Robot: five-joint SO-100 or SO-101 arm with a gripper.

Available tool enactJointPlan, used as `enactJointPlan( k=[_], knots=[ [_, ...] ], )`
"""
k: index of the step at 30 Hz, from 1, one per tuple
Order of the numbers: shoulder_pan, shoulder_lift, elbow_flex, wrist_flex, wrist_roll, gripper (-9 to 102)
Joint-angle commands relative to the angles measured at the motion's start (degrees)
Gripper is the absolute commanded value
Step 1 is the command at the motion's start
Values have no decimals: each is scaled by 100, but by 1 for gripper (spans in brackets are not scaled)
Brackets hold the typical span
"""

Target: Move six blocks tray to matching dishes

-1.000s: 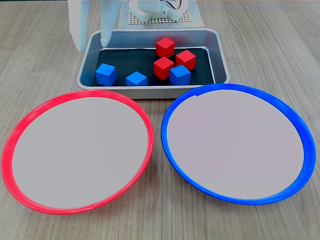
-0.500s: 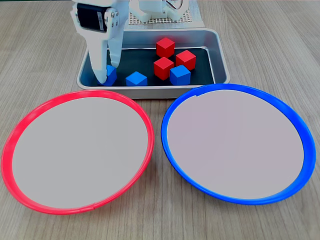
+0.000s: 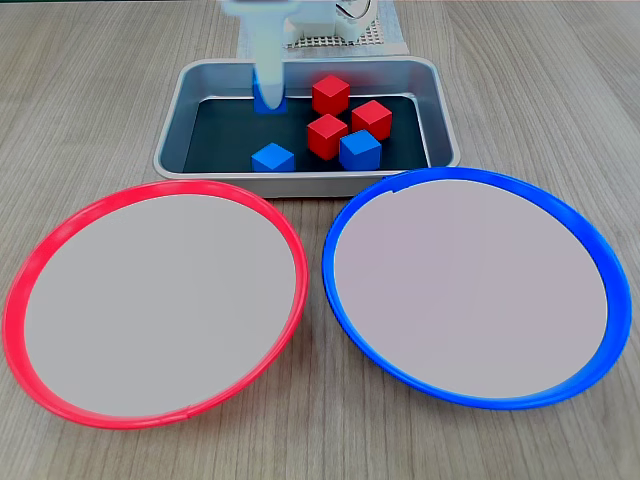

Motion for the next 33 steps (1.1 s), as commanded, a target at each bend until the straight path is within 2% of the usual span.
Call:
enactJointPlan(
  k=[1,5,6,11,13,17,21,22,23,25,27,29,33],
  knots=[
    [-791,185,-1020,272,659,0],
    [-1389,-668,-2285,-536,1547,0],
    [-1512,-1072,-2593,-1028,1740,0],
    [-1705,-2303,-3067,-2268,1714,4],
    [-1758,-2698,-3243,-2364,1644,6],
    [-1881,-3050,-3270,-2355,1652,19],
    [-1916,-3015,-3129,-2171,1705,23],
    [-1907,-2962,-3085,-2118,1670,20],
    [-1907,-2865,-3032,-2030,1415,10],
    [-1890,-2505,-2892,-1485,993,1],
    [-1758,-1626,-2364,-237,141,0],
    [-1521,-1002,-1872,360,-475,0],
    [-677,-44,-791,896,-2013,0]
  ],
)
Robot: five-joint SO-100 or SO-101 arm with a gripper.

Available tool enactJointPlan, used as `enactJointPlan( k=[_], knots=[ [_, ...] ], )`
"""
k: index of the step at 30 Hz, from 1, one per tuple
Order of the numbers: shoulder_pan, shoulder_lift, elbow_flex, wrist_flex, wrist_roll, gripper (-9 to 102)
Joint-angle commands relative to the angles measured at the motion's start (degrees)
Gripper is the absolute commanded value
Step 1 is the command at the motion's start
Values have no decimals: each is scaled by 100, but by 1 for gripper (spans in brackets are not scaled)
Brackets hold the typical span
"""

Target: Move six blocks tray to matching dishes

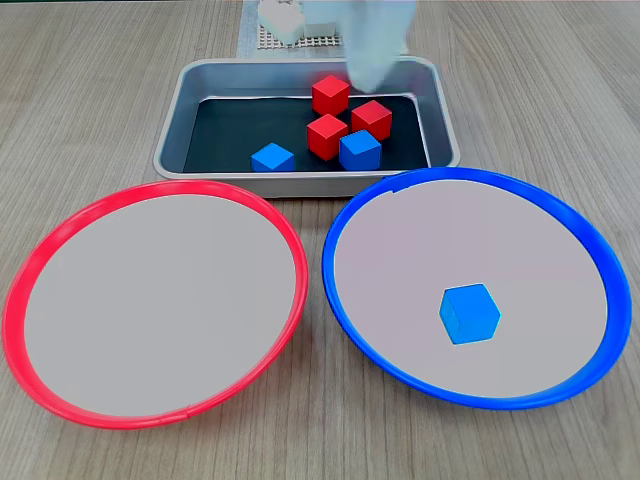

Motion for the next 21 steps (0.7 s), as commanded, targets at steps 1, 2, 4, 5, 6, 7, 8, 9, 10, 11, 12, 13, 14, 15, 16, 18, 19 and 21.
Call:
enactJointPlan(
  k=[1,2,4,5,6,7,8,9,10,11,12,13,14,15,16,18,19,21],
  knots=[
    [712,712,747,343,-1424,0],
    [949,747,888,325,-1767,2],
    [1345,694,1046,123,-2171,6],
    [1521,589,1125,-167,-2329,8],
    [1600,510,1169,-396,-2391,11],
    [1644,431,1213,-633,-2452,13],
    [1670,343,1248,-844,-2549,15],
    [1670,255,1274,-1028,-2575,18],
    [1670,167,1283,-1195,-2663,20],
    [1635,53,1301,-1371,-2795,20],
    [1600,-79,1301,-1521,-2953,20],
    [1564,-185,1292,-1573,-3164,20],
    [1547,-264,1292,-1644,-3261,20],
    [1529,-352,1283,-1661,-3410,20],
    [1512,-422,1274,-1670,-3533,20],
    [1503,-545,1248,-1688,-3691,20],
    [1503,-606,1230,-1714,-3744,20],
    [1503,-729,1204,-1854,-3797,19]
  ],
)
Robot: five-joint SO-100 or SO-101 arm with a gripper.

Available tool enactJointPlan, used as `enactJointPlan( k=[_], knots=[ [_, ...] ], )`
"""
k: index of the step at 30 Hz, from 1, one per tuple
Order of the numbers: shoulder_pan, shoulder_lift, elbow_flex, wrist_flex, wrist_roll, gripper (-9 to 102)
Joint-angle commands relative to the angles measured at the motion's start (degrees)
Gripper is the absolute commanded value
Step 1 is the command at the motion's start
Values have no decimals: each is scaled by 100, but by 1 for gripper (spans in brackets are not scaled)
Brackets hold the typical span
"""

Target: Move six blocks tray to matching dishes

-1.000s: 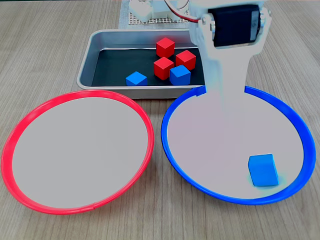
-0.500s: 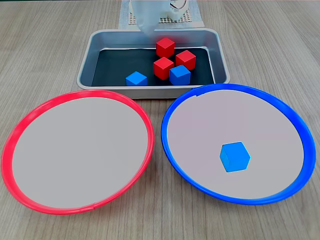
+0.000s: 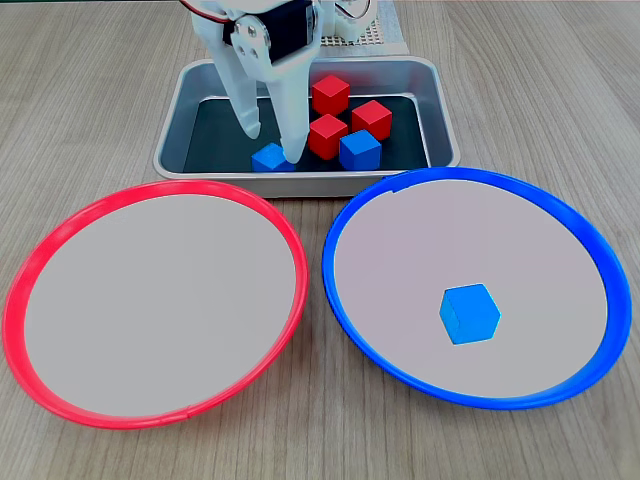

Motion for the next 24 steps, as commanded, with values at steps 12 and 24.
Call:
enactJointPlan(
  k=[12,24],
  knots=[
    [-202,-352,-369,-211,-369,0],
    [-2259,993,-940,1951,3155,0]
  ],
)
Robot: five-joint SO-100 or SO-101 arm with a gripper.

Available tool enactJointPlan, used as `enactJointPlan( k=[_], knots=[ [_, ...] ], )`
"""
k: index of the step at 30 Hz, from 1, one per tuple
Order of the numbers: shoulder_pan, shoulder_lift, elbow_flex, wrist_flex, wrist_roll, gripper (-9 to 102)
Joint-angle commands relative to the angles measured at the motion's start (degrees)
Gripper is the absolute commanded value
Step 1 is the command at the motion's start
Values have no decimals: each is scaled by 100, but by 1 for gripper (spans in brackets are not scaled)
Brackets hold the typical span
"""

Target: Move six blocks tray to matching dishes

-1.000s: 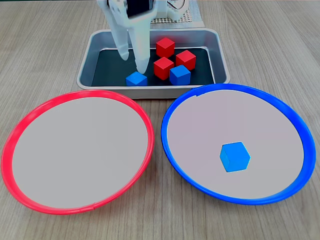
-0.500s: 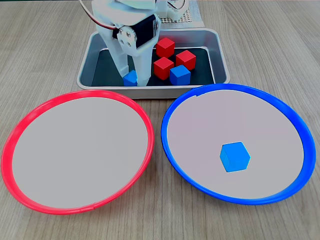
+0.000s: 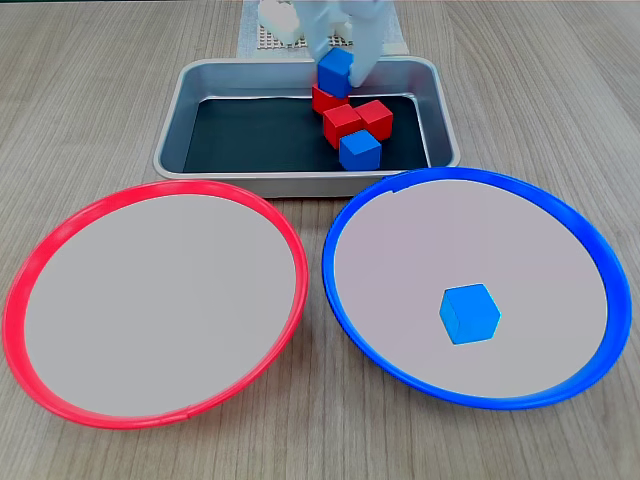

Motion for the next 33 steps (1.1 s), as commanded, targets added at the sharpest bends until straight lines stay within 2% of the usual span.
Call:
enactJointPlan(
  k=[1,5,7,8,14,18,21,25,26,30,33],
  knots=[
    [-316,105,-624,-97,1758,0],
    [-299,-202,-1099,-817,2689,0],
    [-167,-387,-1204,-1477,3243,0],
    [-79,-536,-1204,-2083,3630,0],
    [97,-993,-1081,-3727,4729,0],
    [44,-1160,-1178,-3990,5115,3],
    [-35,-1266,-1046,-4017,5458,18],
    [-88,-1327,-958,-3902,5607,29],
    [-79,-1274,-949,-3858,5669,26],
    [-70,-703,-668,-3480,5572,0],
    [-70,70,141,-3103,5590,0]
  ],
)
